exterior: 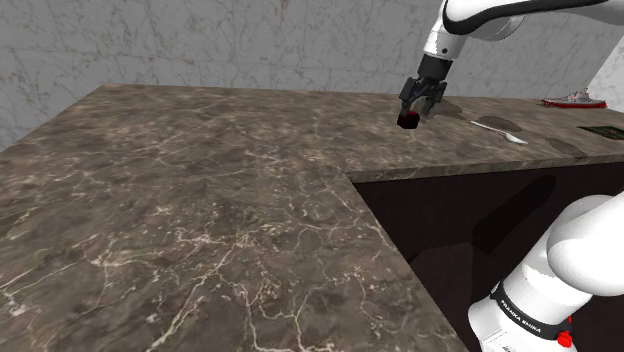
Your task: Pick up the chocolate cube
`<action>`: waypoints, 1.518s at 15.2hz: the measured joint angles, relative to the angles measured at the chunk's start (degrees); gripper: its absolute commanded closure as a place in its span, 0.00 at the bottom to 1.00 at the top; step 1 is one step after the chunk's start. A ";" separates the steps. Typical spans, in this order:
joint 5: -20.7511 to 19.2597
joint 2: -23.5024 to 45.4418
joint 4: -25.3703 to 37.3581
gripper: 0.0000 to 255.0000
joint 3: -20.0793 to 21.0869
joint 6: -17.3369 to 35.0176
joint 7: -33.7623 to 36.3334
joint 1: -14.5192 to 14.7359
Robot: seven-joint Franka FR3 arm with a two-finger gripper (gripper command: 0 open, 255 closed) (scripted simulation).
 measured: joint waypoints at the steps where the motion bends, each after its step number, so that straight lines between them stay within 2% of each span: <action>1: -0.01 -0.02 -0.44 1.00 -0.03 0.42 -0.04 -0.02; 11: -0.02 -0.01 -0.69 1.00 -0.02 0.80 0.00 -0.01; 23: 0.16 0.48 8.17 1.00 0.23 -7.65 0.33 0.19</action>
